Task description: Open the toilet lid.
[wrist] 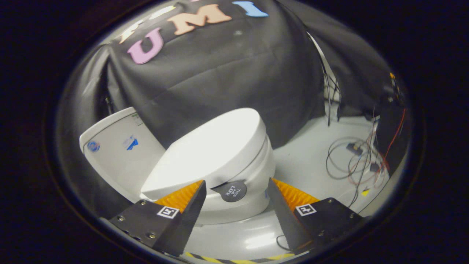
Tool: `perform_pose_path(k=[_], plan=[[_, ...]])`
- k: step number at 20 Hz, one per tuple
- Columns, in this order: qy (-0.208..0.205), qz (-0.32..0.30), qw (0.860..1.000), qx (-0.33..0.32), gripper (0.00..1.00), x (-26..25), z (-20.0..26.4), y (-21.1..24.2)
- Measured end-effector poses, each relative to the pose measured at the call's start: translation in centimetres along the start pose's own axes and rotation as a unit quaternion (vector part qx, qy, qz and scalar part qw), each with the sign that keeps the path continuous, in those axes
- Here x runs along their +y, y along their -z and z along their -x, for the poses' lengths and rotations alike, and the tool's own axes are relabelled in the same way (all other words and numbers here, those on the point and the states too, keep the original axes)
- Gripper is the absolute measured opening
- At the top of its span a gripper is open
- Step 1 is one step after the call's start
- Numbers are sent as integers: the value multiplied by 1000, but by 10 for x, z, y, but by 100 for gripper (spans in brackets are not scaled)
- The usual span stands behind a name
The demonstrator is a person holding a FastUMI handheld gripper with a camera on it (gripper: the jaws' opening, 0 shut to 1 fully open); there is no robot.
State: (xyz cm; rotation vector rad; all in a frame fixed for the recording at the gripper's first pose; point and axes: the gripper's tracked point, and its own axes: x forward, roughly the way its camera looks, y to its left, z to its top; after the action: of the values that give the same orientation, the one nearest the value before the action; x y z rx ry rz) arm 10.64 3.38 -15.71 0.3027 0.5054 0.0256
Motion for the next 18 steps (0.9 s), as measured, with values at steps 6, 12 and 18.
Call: perform_pose_path(k=[6, 12, 18], plan=[[-4, -115, 993, 30, 63, 0, -25, 11], [-23, -149, 988, 42, 18, 4, -28, 9], [-90, -232, 967, 43, 6, 13, -24, 7]])
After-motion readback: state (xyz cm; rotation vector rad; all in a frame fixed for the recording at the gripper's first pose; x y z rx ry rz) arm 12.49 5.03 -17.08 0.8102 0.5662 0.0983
